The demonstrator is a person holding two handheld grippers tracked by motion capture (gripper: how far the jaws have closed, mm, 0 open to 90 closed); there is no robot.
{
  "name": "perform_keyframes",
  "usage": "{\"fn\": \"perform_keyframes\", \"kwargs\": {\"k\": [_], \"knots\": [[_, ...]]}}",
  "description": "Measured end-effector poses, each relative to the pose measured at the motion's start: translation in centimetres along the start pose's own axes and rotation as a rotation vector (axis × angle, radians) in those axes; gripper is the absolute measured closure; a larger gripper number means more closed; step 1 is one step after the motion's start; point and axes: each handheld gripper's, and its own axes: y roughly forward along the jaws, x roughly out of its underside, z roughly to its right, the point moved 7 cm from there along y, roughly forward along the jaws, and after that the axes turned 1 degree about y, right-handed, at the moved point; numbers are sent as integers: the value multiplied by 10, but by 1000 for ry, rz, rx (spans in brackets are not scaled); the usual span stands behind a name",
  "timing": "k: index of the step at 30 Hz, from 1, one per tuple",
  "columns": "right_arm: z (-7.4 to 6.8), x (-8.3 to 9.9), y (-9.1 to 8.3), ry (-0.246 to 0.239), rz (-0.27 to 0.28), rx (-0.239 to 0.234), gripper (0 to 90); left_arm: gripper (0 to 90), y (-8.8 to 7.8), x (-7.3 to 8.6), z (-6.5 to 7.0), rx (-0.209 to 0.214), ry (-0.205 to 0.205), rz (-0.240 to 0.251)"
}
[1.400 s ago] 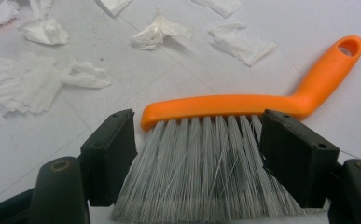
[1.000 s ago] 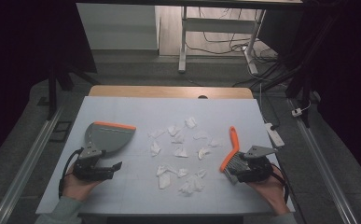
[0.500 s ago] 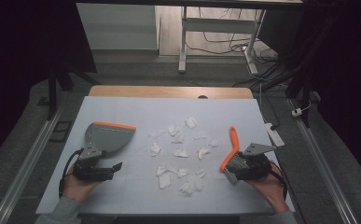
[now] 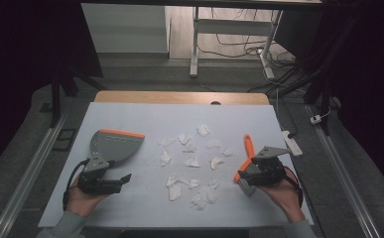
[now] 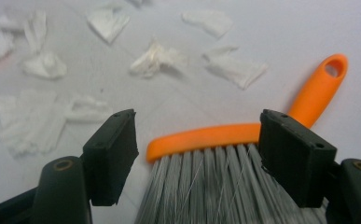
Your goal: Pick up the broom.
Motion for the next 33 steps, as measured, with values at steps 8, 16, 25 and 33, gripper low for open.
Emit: {"fn": "perform_keyframes", "kwargs": {"k": [8,16,25,33], "knots": [[15,-20,-9,62,-28,32,293,206,4,-2,2,-3,0,-15],[31,-36,-8,97,-45,76,307,207,7,-1,0,5,1,-25],[52,-33,11,262,-206,118,335,207,13,-3,0,18,12,-38],[64,-41,31,357,-315,150,339,209,17,-5,1,24,16,-43]]}}
